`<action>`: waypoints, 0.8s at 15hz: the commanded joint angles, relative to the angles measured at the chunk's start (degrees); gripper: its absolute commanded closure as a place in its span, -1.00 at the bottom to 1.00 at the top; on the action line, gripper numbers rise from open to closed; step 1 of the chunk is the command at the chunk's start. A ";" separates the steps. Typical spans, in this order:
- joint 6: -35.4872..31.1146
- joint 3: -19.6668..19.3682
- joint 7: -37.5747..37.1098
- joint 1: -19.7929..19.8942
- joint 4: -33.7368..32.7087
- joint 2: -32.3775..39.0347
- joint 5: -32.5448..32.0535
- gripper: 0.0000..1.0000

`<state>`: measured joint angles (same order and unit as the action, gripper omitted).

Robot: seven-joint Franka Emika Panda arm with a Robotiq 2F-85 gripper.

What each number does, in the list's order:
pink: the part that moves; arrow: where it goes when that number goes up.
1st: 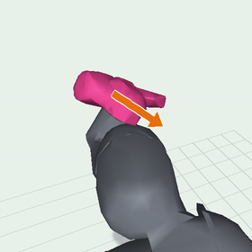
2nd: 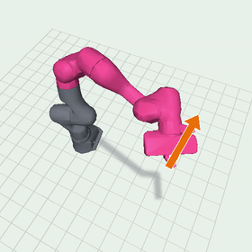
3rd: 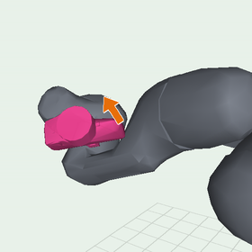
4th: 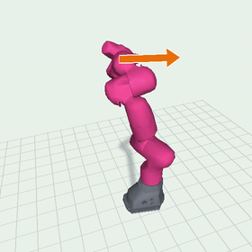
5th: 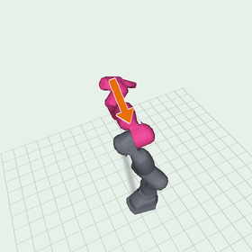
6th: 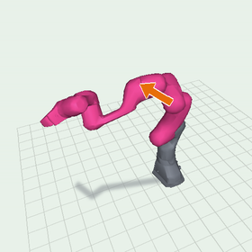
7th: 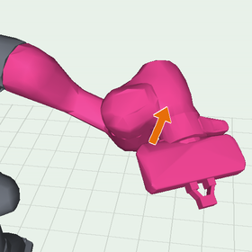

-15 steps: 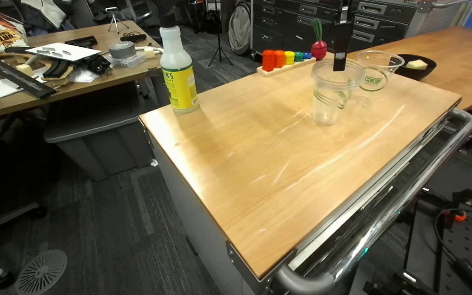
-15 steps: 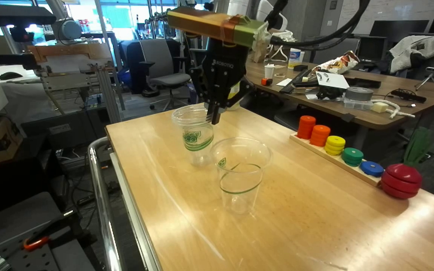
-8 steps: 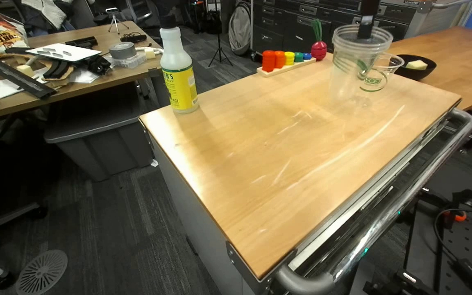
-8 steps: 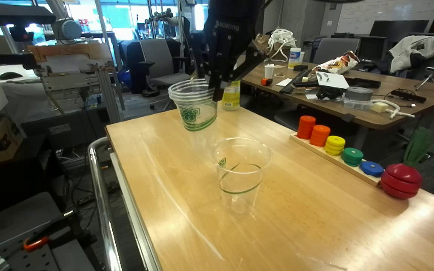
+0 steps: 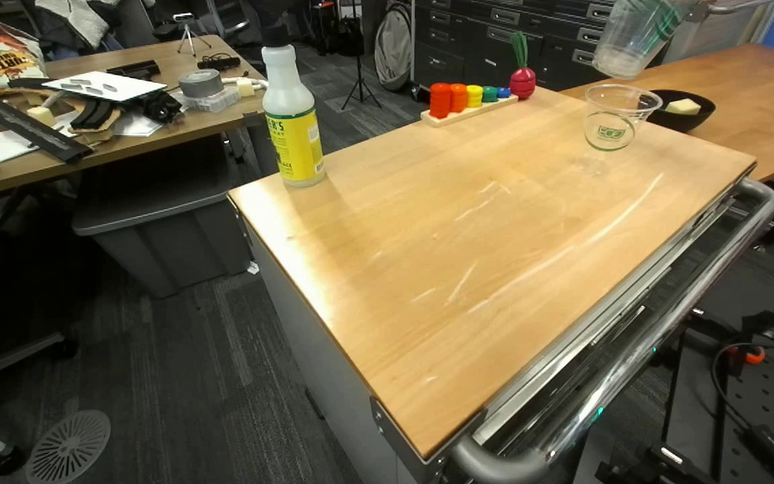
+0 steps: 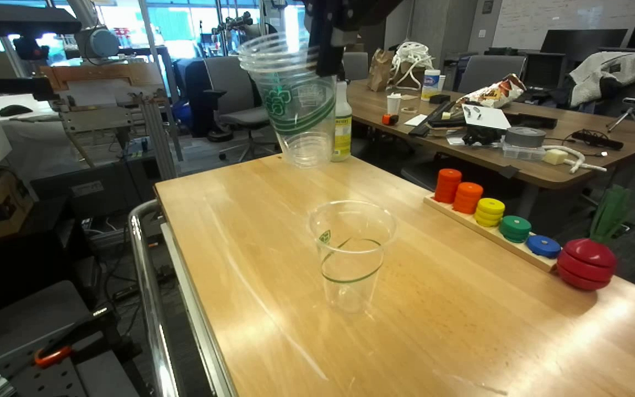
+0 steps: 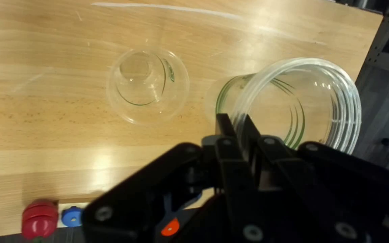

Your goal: Stack the cups

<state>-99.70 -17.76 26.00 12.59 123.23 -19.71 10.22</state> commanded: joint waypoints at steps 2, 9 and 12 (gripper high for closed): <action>0.97 -0.88 -7.21 1.66 -0.39 -1.89 -1.44 0.96; 1.28 -0.10 -15.80 1.91 -4.53 6.21 -4.44 0.96; 1.87 -0.34 -17.22 1.99 -6.06 9.00 -4.50 0.96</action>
<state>-99.40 -18.37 10.79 14.32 120.75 -13.81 6.14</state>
